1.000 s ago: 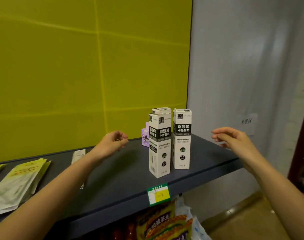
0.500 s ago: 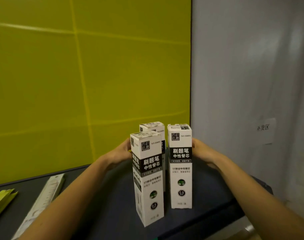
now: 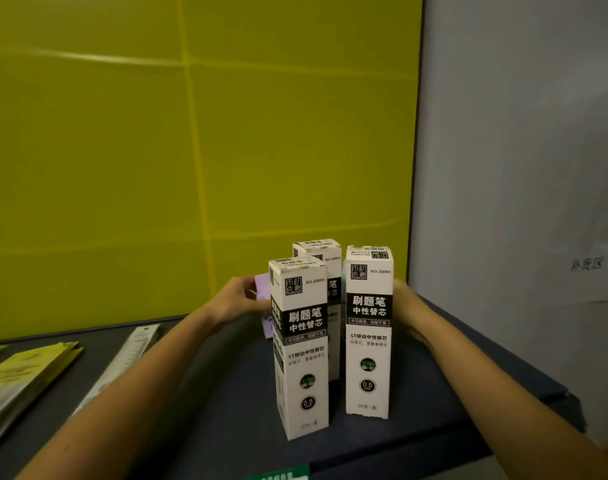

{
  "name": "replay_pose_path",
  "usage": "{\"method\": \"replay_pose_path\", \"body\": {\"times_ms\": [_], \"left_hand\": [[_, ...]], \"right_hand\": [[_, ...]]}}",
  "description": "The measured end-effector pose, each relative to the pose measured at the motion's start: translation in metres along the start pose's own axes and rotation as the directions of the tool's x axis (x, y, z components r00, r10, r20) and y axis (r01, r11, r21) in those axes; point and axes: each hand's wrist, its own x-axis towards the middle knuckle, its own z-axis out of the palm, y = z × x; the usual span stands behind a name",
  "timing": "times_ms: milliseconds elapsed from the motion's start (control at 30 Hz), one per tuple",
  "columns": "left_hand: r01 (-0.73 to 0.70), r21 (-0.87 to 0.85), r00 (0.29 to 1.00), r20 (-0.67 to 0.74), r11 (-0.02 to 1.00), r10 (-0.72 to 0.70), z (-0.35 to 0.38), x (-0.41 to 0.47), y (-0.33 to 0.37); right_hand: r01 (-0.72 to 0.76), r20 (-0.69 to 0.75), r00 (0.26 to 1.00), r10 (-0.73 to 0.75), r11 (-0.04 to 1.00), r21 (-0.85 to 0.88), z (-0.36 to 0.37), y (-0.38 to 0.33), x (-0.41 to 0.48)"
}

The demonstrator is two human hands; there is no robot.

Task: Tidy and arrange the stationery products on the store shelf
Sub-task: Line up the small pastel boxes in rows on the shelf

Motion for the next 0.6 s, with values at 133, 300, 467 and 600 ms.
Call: {"method": "replay_pose_path", "body": {"times_ms": [133, 300, 467, 600], "left_hand": [[-0.034, -0.103, 0.975, -0.224, 0.994, 0.010, -0.019, -0.026, 0.000], [-0.143, -0.043, 0.883, -0.457, 0.989, 0.108, -0.036, -0.080, 0.012], [-0.174, 0.030, 0.805, -0.572, 0.984, 0.160, -0.046, -0.150, 0.026], [-0.130, 0.079, 0.820, -0.552, 0.988, 0.152, -0.057, -0.213, 0.029]], "right_hand": [[0.107, -0.159, 0.983, -0.087, 0.987, 0.122, -0.035, 0.003, -0.020], [0.277, -0.288, 0.931, -0.227, 0.950, 0.146, -0.077, -0.010, -0.066], [0.409, -0.264, 0.889, -0.373, 0.907, 0.096, -0.093, -0.024, -0.121], [0.461, -0.128, 0.886, -0.446, 0.878, 0.129, -0.070, -0.043, -0.148]]}}
